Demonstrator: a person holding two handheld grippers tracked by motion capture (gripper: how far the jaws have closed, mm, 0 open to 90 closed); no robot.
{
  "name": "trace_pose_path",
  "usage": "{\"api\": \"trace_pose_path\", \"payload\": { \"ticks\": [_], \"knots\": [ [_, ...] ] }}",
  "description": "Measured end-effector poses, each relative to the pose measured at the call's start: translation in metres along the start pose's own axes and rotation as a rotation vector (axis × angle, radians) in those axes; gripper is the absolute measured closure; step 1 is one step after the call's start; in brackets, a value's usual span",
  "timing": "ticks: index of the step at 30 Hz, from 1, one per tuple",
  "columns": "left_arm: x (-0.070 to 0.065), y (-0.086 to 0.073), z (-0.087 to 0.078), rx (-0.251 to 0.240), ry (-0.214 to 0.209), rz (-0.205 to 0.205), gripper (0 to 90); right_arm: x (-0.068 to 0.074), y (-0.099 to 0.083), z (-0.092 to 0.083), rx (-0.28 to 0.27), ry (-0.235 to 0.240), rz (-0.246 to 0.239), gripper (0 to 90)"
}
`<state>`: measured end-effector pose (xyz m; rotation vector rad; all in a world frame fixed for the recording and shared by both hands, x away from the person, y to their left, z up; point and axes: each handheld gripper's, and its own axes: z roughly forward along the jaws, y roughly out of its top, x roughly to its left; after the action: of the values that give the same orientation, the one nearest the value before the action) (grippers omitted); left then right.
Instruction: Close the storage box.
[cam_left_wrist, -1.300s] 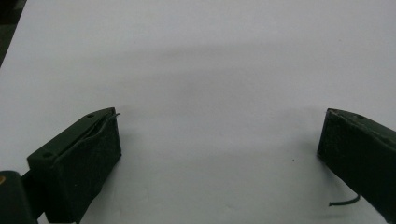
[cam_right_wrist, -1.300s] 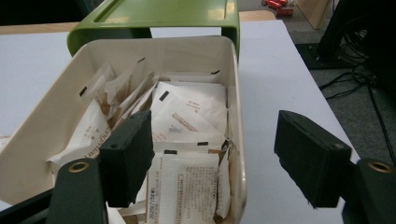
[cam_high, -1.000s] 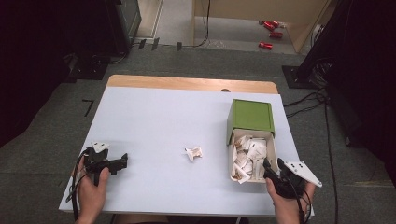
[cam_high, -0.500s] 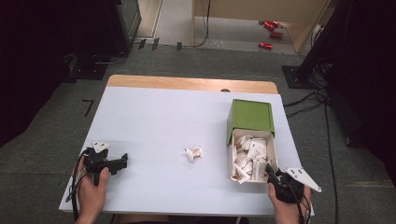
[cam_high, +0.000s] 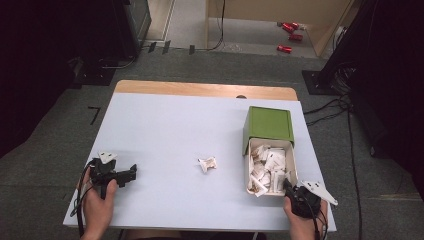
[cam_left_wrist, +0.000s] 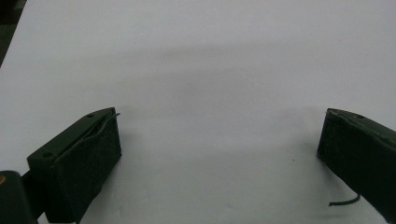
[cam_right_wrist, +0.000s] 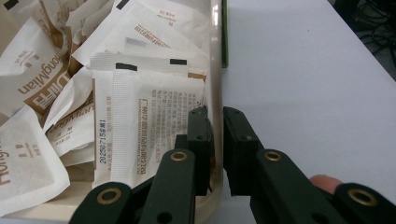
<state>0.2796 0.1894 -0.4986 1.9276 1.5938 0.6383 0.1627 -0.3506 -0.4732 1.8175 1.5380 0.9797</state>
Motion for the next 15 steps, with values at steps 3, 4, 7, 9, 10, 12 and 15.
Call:
{"api": "trace_pose_path", "payload": {
  "ticks": [3,4,7,9,10,12,15],
  "knots": [
    [0.0,0.0,0.0,0.0,0.0,0.0,0.0,-0.001,-0.001,0.001,-0.007,0.0,0.016,84.0],
    [0.0,0.0,0.0,0.0,0.0,0.0,0.0,0.0,-0.002,0.001,-0.012,-0.008,0.021,85.0],
    [0.0,0.0,0.0,0.0,0.0,0.0,0.0,0.003,-0.002,0.001,-0.015,-0.032,0.008,85.9],
    [0.0,0.0,0.0,0.0,0.0,-0.001,0.0,0.008,-0.002,0.001,-0.017,-0.072,0.003,87.0],
    [0.0,0.0,0.0,0.0,0.0,0.0,0.0,0.009,-0.002,0.001,-0.016,-0.079,0.009,87.1],
    [0.0,0.0,0.0,0.0,0.0,0.0,0.0,0.01,-0.002,0.001,-0.017,-0.085,0.013,87.2],
    [0.0,0.0,0.0,0.0,0.0,0.0,0.0,0.012,0.0,0.001,-0.015,-0.094,0.026,87.5]
  ]
}}
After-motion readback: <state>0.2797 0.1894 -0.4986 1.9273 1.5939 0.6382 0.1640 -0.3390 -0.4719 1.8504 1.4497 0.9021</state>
